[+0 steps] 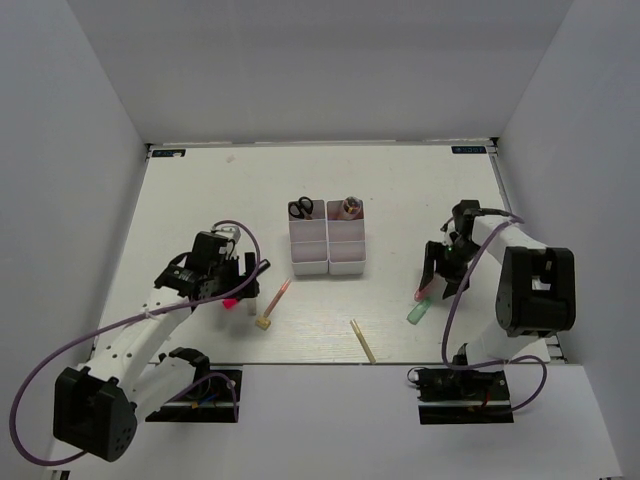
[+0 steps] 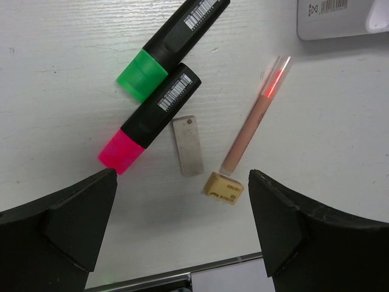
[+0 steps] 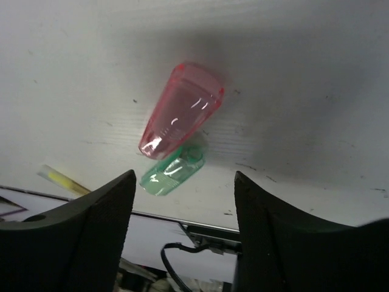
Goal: Sort the stationery into containers
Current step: Pick up the stationery from the center of the board.
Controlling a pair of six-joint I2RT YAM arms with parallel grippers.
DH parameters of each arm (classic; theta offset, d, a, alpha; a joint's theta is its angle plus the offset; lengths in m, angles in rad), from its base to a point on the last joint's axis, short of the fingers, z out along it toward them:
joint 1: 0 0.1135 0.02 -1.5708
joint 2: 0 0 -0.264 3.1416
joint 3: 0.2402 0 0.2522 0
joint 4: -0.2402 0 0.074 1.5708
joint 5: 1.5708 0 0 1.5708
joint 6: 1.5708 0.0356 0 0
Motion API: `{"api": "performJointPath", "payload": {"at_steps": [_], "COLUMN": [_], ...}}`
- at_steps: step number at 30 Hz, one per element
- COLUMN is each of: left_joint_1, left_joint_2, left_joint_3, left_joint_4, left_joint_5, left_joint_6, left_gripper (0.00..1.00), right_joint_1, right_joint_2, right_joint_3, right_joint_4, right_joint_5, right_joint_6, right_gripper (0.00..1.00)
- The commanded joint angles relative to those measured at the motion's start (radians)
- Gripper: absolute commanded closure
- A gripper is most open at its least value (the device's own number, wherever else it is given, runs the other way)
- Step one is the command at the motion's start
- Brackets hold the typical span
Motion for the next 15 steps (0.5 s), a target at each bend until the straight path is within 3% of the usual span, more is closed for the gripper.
{"api": "performJointPath", "payload": {"at_steps": [1,3,6,15], "left_joint_1": [-0.005,-0.006,-0.005,-0.003], "left_joint_2": [-0.02,-0.022,-0.025,-0.028], "left_joint_3": [0.014,0.013,0.01,0.011], "left_joint_4": [0.005,0.011,0.008,0.014], "left_joint_5": [0.008,0.014,0.024,0.029], "left_joint_6": [0.004,0.0,-0.001,-0.003], "left_gripper": [0.0,0.0,0.0,0.0], "right_joint_1": [-0.004,-0.004,-0.002,-0.002], "right_joint_2": [0.012,0.031,0.077,0.17], "right_joint_3": [0.003,0.003,0.019,0.029], "right_joint_4": [0.053,0.081,0.102,0.156], "right_joint_5": [-0.014,-0.026,-0.019,0.051], "right_joint_6": [0.071,0.083,0.105,0.146], "right_gripper": [0.29,0.24,0.24,0.43]}}
